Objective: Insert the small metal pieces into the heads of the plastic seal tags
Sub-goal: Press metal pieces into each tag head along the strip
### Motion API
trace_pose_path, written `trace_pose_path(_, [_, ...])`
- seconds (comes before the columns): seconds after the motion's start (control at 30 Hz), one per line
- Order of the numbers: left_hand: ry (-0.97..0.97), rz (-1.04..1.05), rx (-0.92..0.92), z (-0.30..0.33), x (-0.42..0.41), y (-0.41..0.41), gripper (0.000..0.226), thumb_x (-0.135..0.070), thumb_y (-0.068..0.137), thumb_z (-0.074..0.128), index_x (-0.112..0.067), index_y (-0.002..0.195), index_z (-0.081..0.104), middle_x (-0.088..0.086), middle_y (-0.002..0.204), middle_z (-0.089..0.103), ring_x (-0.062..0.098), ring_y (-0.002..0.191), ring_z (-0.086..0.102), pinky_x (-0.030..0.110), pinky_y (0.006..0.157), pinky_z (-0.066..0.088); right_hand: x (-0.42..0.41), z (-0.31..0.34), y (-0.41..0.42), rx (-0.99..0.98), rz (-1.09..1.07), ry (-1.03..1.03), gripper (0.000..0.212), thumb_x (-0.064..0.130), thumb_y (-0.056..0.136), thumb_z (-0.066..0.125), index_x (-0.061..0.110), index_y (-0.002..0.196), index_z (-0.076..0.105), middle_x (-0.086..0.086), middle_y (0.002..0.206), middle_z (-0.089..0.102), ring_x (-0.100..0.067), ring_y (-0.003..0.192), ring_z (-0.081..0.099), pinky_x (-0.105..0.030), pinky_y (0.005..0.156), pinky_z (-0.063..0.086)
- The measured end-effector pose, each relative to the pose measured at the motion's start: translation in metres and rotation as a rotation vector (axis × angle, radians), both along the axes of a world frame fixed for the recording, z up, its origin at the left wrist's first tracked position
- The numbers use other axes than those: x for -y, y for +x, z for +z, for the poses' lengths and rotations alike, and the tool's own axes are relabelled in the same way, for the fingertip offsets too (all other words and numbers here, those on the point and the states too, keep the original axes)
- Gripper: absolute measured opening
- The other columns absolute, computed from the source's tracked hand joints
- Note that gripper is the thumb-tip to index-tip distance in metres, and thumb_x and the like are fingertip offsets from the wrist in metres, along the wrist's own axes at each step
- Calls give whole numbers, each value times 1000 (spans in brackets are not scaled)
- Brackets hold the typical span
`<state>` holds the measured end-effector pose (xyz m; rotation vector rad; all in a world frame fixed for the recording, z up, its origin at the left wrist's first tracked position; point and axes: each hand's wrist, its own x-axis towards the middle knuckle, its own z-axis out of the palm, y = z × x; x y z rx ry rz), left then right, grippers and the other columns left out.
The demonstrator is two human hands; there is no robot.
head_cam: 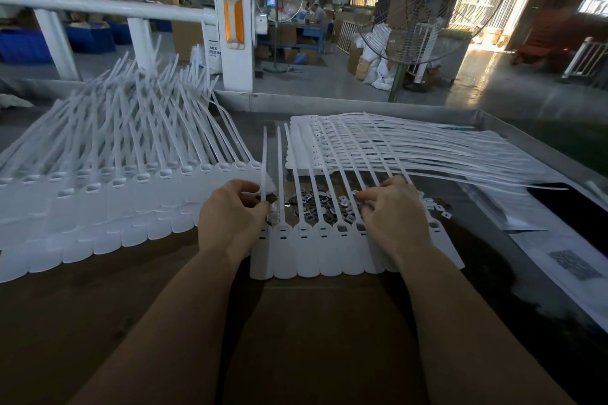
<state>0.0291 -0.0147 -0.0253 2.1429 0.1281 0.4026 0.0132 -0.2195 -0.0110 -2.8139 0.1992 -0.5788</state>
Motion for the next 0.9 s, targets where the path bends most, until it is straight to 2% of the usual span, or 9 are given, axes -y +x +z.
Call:
trace_pose_path(0.13, [-5, -1, -5, 0, 0, -1, 34, -21, 82, 68, -19, 115, 61, 1, 105, 68, 9, 84, 55, 21, 70, 42, -4, 0, 3, -24, -33, -55, 28, 25, 94, 52, 30, 119, 62, -4, 121, 50, -21, 113, 42, -36, 98, 39])
trace_pose_path(0.27, [4, -6, -5, 0, 0, 0, 33, -21, 82, 68, -19, 115, 62, 1, 103, 68, 8, 82, 55, 15, 61, 38, -4, -2, 4, -1, -45, -39, 26, 22, 93, 54, 28, 117, 64, -4, 121, 51, -21, 112, 43, -37, 97, 40])
trace_pose_path(0.4, [-1, -11, -6, 0, 0, -1, 33, -21, 82, 68, -18, 115, 61, 1, 104, 68, 9, 84, 56, 23, 72, 44, -4, -6, 4, 51, -44, -50, 24, 22, 94, 52, 24, 115, 63, -2, 121, 51, -18, 113, 43, -35, 97, 36])
trace_pose_path(0.5, [-4, -16, -7, 0, 0, -1, 34, -21, 83, 67, -18, 116, 61, 1, 105, 67, 10, 86, 55, 25, 75, 44, -4, -4, 3, 157, -36, 14, 21, 21, 95, 48, 17, 110, 64, -2, 112, 60, -18, 106, 50, -33, 94, 33])
trace_pose_path(0.6, [2, -14, -3, -1, -1, -1, 33, -21, 83, 67, -19, 116, 61, 1, 106, 67, 9, 85, 54, 24, 74, 44, -5, 1, 0, 225, 44, 184, 22, 16, 96, 47, 9, 108, 64, -7, 102, 67, -20, 96, 57, -33, 88, 44])
trace_pose_path(0.67, [4, -12, 0, -1, -1, 0, 33, -21, 83, 67, -19, 115, 61, 1, 106, 67, 8, 85, 54, 24, 75, 44, -6, 3, -2, 249, 87, 291, 23, 12, 96, 48, 10, 112, 64, -7, 105, 67, -19, 96, 58, -28, 86, 47])
trace_pose_path(0.8, [9, -18, 0, -1, -2, 0, 34, -21, 83, 68, -19, 116, 60, 1, 107, 67, 8, 85, 54, 24, 75, 44, -7, 5, -1, 205, 122, 291, 28, 10, 98, 42, 11, 116, 63, -7, 113, 63, -14, 101, 54, -12, 81, 34])
trace_pose_path(0.9, [8, -26, 1, -2, -2, 1, 35, -21, 83, 67, -19, 117, 60, 1, 107, 67, 8, 86, 54, 24, 75, 44, -9, 8, -2, 189, 132, 286, 27, 12, 98, 41, 11, 113, 64, -6, 112, 64, -11, 98, 53, -12, 80, 33])
